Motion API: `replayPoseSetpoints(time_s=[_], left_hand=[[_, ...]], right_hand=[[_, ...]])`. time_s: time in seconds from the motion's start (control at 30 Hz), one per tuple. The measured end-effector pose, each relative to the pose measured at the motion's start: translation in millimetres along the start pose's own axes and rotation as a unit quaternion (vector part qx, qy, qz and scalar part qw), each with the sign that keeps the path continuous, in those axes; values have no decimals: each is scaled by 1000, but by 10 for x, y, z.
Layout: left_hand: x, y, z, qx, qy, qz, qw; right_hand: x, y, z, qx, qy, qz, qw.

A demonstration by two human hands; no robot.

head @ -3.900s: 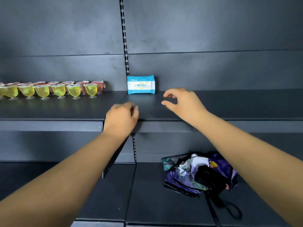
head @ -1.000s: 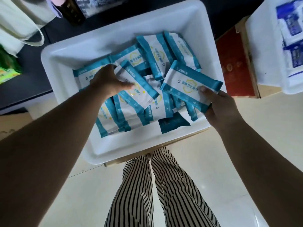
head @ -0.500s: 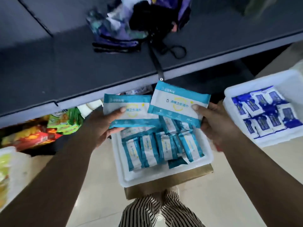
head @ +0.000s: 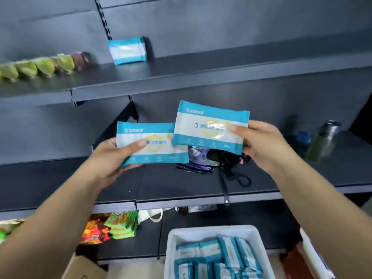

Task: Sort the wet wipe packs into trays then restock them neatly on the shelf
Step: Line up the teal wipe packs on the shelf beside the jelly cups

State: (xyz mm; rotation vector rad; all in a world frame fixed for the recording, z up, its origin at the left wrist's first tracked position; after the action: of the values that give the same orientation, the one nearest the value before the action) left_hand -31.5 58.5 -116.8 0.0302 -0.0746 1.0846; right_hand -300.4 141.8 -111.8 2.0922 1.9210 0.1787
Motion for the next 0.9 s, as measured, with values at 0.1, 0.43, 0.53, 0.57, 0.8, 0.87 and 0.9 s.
replayPoseSetpoints(time_s=[0.1,0.43,0.53,0.57,0.8,0.87,0.9], left_hand=[[15,-187,335,-30,27,15,999],[-390,-1130,1238,-43,150,70,985],[-572,-1586,1429,-79,191,149,967],[-609,-1726,1498,-117,203,185,954],[-864,-2287,1759,-303,240,341,857],[-964,-2352,1714,-315,243,344,851],[-1013,-2396,1665,-304,244,342,855]], right_hand=[[-179,183,-322,23,-36,7,999],[-1114,877,-1046,59,-104,-1,993],[-1505,1050,-1113,84,-104,17,991],[-1640,1094,-1119,92,-103,26,990],[-2708,1469,-904,117,-79,81,987],[-3016,1516,-754,121,-58,98,986],[-3157,1528,-683,123,-47,108,985]])
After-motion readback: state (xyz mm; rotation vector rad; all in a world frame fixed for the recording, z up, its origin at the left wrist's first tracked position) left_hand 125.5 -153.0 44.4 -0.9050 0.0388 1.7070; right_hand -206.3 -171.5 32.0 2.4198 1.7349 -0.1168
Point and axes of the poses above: each hand's wrist, its own x-axis away from the middle knuckle, its own y-axis out of the palm, z = x × y, the point moved 9 cm from there along -x, towards the middle knuckle, and after that the axes turned 15 degrees about -z, right-handed, at the moved point
